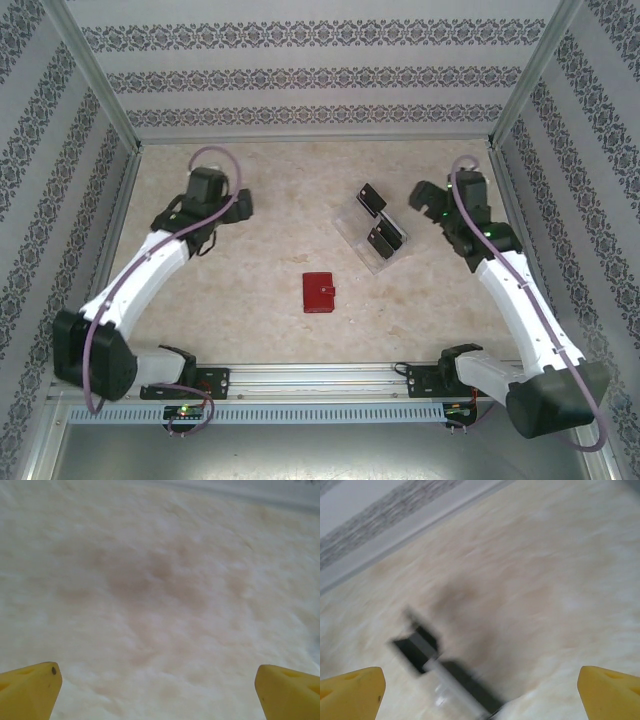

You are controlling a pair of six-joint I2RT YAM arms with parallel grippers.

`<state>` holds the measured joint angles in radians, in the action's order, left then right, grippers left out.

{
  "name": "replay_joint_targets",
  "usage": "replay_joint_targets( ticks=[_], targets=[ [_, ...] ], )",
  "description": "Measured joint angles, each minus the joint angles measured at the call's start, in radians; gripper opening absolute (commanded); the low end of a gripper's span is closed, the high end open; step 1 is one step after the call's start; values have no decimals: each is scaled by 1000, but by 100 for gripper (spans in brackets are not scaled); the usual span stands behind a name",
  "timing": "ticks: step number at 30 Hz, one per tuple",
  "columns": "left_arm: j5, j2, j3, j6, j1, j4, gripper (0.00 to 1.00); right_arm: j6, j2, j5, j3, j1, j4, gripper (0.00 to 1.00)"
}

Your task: Put the credit cards into the card holder

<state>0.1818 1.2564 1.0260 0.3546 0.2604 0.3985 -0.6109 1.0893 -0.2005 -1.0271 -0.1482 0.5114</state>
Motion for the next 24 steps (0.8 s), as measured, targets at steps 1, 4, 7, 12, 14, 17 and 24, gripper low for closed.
replay_joint_targets(
  ticks=[1,4,7,12,14,17,24],
  targets=[
    [16,-45,-58,-34,-15,-44,100,12,-4,-36,19,29,-30,98],
    [62,-198,-273,-157,-46,-225,100,64,-29,-162,138,79,-176,98],
    [74,-268,-441,-236,-108,-397,100,131,-28,-232,263,100,-309,98],
    [74,-149,-581,-299,-170,-670,100,243,73,-267,343,109,-463,98],
    [69,-70,-612,-310,-170,-766,100,275,120,-266,369,109,-527,98],
    [63,34,-663,-325,-170,-920,100,317,170,-256,432,109,-623,98],
    [31,177,-684,-349,-171,-1144,100,395,239,-189,568,109,-875,98]
  ],
)
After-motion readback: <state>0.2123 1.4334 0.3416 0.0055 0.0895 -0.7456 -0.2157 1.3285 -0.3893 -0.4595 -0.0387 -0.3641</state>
